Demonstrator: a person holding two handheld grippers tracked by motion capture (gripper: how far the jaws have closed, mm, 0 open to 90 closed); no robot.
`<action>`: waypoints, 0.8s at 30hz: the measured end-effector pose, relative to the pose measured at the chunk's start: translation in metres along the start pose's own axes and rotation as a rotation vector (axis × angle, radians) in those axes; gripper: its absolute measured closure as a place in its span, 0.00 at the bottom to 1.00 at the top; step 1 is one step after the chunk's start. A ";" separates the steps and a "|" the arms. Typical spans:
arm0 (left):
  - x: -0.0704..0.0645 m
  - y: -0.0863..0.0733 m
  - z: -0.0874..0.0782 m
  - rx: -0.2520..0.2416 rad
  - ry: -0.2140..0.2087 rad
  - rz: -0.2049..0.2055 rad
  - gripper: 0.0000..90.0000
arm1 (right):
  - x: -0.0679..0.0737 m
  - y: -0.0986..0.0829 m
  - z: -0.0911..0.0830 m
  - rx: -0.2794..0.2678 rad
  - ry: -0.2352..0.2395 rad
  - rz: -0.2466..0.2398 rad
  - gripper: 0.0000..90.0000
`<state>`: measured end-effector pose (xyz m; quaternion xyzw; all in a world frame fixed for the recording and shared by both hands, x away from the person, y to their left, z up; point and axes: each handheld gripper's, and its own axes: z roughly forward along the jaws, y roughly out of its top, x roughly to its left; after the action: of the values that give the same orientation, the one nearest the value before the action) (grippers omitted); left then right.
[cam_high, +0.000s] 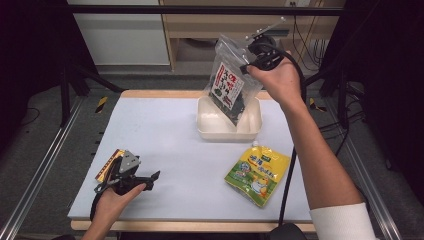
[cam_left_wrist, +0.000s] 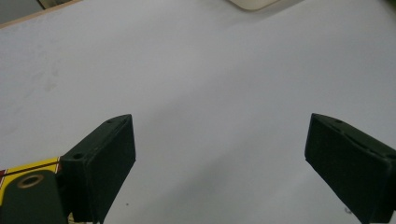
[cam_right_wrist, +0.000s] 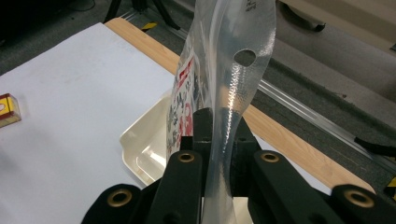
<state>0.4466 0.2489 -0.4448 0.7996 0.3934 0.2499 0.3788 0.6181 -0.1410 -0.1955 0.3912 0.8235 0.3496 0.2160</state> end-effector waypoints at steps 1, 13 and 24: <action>0.000 0.000 0.000 0.000 -0.001 0.000 0.10 | 0.000 0.000 0.002 0.002 0.003 0.002 0.95; -0.001 0.000 0.001 0.007 -0.006 0.007 0.10 | 0.000 -0.006 0.020 0.015 0.024 -0.002 0.95; -0.001 0.000 0.001 0.010 -0.007 0.008 0.10 | -0.002 -0.011 0.026 0.005 0.046 0.017 0.94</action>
<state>0.4466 0.2473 -0.4458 0.8039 0.3899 0.2466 0.3753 0.6305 -0.1372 -0.2204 0.3905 0.8257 0.3584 0.1930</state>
